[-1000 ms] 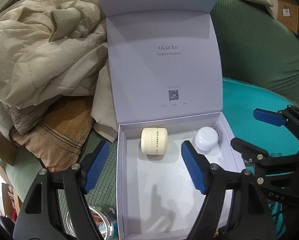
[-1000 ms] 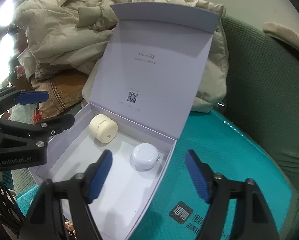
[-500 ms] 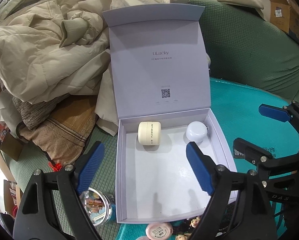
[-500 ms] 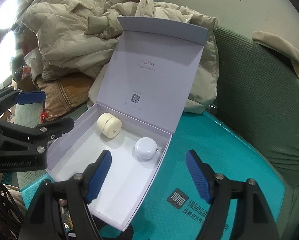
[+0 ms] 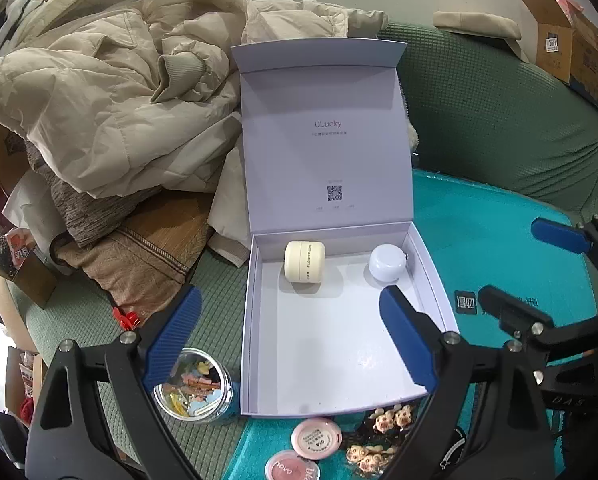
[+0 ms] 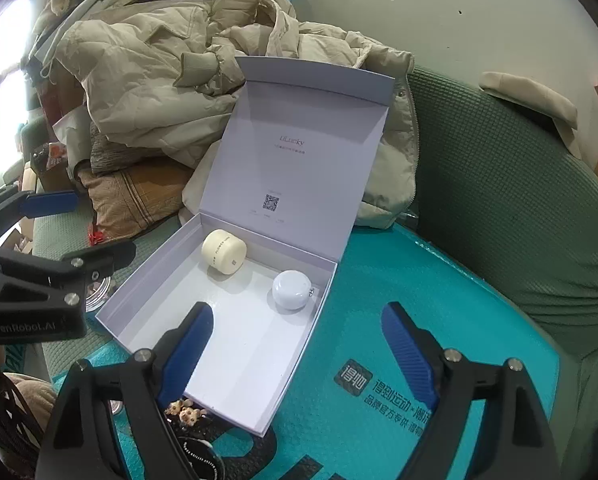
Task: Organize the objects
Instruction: 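Withdraw both tools from the box back toward the remaining cosmetics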
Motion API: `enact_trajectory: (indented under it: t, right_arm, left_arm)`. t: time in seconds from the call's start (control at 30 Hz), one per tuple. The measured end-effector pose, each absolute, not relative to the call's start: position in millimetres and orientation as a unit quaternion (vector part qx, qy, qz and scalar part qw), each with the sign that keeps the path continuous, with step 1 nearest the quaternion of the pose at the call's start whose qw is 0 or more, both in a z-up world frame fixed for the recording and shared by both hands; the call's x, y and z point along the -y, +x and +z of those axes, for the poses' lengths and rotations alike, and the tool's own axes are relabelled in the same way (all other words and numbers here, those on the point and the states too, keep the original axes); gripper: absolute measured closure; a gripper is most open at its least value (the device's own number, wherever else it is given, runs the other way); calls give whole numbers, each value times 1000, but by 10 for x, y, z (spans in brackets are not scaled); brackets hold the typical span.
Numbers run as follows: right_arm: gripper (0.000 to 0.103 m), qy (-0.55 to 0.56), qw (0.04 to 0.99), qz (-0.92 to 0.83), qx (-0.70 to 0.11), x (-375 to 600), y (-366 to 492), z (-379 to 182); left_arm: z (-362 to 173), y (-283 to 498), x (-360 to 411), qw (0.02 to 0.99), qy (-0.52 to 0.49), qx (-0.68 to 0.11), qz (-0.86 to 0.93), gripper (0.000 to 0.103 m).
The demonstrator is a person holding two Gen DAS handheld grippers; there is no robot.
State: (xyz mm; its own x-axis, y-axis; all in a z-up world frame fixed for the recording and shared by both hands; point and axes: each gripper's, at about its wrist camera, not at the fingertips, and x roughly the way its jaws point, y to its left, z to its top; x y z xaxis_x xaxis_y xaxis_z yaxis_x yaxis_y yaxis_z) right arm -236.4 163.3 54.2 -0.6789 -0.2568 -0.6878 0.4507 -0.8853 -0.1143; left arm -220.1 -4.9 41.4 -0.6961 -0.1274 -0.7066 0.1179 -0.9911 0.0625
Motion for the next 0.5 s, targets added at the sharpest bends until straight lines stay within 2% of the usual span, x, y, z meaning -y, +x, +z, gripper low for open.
enact_trajectory:
  t: [0.5]
  right_arm:
    - [16,361,211,-899,-130,-1676,-2069,466]
  left_arm:
    - [457,-1801,-33,53,382,19,-922,13]
